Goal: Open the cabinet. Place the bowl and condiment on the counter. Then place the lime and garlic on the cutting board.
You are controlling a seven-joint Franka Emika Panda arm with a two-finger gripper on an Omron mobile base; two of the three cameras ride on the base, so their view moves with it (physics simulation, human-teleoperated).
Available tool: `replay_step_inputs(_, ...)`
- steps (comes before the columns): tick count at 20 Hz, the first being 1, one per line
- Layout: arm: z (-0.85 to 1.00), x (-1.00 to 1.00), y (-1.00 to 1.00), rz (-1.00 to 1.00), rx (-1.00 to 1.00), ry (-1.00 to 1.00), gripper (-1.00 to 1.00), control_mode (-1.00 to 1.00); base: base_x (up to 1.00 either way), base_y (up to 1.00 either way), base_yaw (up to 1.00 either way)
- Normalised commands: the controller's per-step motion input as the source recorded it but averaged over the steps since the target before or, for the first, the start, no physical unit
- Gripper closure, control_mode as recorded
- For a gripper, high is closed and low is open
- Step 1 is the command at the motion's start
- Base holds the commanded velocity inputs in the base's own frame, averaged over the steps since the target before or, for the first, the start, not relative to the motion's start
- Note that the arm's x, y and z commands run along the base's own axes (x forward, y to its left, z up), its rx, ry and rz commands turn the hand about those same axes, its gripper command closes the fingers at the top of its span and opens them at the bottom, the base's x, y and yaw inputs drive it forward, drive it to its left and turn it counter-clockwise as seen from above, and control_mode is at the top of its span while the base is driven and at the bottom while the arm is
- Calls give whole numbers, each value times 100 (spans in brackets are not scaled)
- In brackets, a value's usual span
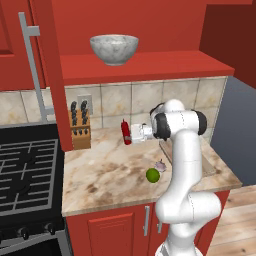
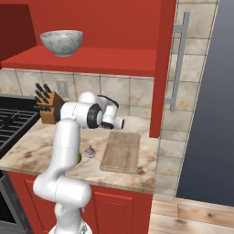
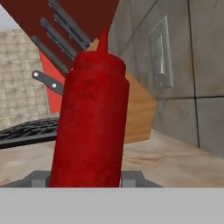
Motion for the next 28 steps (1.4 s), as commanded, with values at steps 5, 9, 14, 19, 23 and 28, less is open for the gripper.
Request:
replay_step_inputs(5,-34,0,-10,11,0,-4,100,-100,0,0,0)
replay_step_inputs(9,-20,-1,-30,11,0,-7,-100,-100,0,0,0)
replay_step_inputs(14,-6,0,-53,11,3,-6,-100,-100,0,0,0)
replay_step_inputs(19,0,0,-32,8,1,-5,-100,-100,0,0,0)
replay_step_inputs(23,10,0,-14,3,0,-6,-100,-100,0,0,0)
replay_step_inputs(28,51,-13,-1,0,0,-3,-100,-100,0,0,0)
